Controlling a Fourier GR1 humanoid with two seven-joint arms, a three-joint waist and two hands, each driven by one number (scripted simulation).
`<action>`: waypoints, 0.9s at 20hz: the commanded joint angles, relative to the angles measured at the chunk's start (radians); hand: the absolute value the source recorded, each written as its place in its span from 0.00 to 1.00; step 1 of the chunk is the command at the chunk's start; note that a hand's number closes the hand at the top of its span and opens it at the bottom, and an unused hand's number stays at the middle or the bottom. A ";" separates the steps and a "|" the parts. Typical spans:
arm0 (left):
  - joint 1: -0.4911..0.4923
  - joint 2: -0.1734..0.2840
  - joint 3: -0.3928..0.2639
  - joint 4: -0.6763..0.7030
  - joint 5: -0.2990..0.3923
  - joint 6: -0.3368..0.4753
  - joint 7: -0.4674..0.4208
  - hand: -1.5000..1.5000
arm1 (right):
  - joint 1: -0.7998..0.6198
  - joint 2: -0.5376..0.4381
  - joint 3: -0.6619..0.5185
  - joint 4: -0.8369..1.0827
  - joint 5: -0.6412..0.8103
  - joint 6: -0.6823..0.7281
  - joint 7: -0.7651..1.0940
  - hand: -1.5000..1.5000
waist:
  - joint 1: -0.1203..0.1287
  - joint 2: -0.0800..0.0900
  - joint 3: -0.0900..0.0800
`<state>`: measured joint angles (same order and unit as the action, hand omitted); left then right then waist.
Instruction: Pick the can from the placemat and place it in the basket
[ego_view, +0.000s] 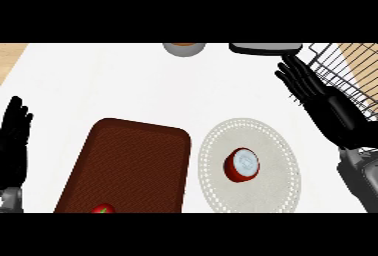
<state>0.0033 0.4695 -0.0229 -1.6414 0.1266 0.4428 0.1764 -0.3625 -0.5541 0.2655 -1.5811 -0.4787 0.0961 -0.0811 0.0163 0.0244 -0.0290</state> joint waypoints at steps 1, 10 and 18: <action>0.018 0.017 0.042 0.015 0.066 -0.081 -0.002 0.50 | 0.015 0.018 -0.041 -0.001 0.019 -0.030 -0.016 1.00 | -0.013 -0.025 0.029; -0.108 -0.023 -0.077 0.106 0.127 -0.239 0.041 0.50 | 0.011 0.016 0.108 -0.003 0.511 -0.292 -0.221 0.00 | -0.026 -0.020 0.024; -0.183 -0.027 -0.043 0.227 0.151 -0.304 0.015 0.50 | -0.122 0.377 0.322 0.019 0.879 -0.670 0.271 0.00 | -0.025 -0.027 0.025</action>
<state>-0.1404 0.4495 -0.0789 -1.4759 0.2676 0.1692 0.2096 -0.4139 -0.2766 0.5135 -1.5724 0.2385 -0.4727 -0.0388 -0.0045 -0.0010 -0.0044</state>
